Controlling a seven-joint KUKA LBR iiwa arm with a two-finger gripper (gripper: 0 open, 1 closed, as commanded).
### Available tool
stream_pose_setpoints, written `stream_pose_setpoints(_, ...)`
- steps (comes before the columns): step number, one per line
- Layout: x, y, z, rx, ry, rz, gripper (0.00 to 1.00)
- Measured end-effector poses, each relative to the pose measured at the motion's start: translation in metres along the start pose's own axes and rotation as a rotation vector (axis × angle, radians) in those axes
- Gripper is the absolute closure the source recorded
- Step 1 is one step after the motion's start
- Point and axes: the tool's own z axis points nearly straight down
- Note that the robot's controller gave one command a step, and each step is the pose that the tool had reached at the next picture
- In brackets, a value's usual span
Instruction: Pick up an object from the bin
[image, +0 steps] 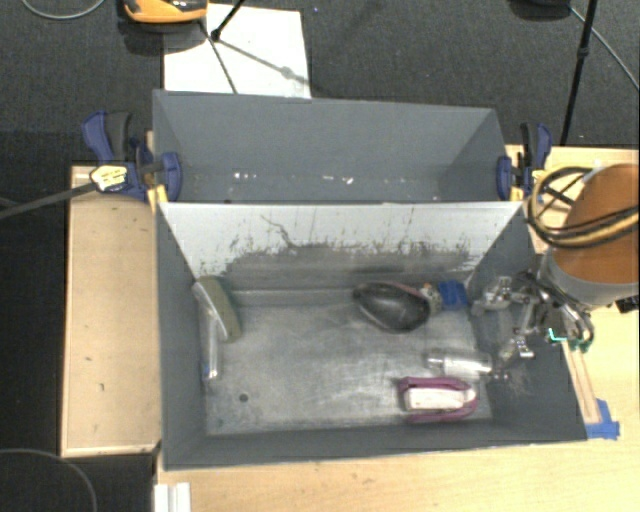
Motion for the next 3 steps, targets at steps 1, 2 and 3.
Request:
stream_pose_setpoints(1, 0.025, 0.033, 0.046, 0.004, -0.018, 0.232, 0.0)
stream_pose_setpoints(2, 0.026, 0.035, 0.047, 0.002, -0.013, 0.227, 1.0)
stream_pose_setpoints(3, 0.022, 0.03, -0.108, 0.002, -0.016, 0.203, 1.0)
